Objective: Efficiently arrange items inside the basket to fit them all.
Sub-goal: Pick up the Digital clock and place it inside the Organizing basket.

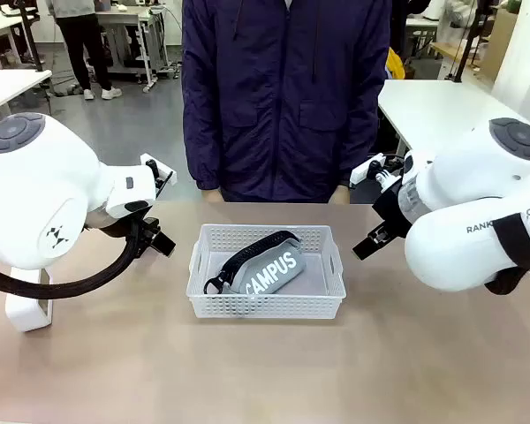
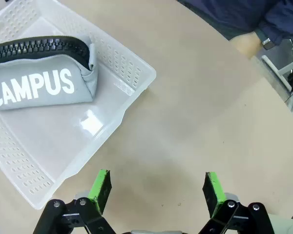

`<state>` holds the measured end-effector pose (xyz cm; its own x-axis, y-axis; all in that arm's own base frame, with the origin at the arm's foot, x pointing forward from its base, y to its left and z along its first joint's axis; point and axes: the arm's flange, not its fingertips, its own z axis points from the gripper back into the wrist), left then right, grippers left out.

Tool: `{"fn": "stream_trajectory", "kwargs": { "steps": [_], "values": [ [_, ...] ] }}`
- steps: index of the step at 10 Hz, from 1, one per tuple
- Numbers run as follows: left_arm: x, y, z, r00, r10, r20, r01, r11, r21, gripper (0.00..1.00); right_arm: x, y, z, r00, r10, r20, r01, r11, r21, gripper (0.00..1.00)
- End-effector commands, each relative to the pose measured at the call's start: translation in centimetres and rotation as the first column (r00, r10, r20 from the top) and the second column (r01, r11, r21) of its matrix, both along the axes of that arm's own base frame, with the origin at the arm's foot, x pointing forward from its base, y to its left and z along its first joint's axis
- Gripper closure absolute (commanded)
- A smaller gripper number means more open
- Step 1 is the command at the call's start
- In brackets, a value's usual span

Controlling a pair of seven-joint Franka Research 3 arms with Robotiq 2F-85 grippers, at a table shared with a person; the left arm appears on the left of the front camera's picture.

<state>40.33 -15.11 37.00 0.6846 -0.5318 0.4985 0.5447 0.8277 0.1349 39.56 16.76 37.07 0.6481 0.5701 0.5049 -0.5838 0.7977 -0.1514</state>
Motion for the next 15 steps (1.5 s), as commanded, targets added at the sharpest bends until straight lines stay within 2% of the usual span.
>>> {"fn": "stream_trajectory", "kwargs": {
  "steps": [1, 15],
  "values": [
    [0.0, 0.0, 0.01, 1.0, 0.0, 0.0, 0.0, 1.0, 0.0, 0.0, 0.0, 0.0, 0.0, 1.0, 0.0, 0.0, 0.0, 1.0, 0.0, 0.0],
    [0.0, 0.0, 0.01, 1.0, 0.0, 0.0, 0.0, 1.0, 0.0, 0.0, 0.0, 0.0, 0.0, 1.0, 0.0, 0.0, 0.0, 1.0, 0.0, 0.0]
  ]
}}
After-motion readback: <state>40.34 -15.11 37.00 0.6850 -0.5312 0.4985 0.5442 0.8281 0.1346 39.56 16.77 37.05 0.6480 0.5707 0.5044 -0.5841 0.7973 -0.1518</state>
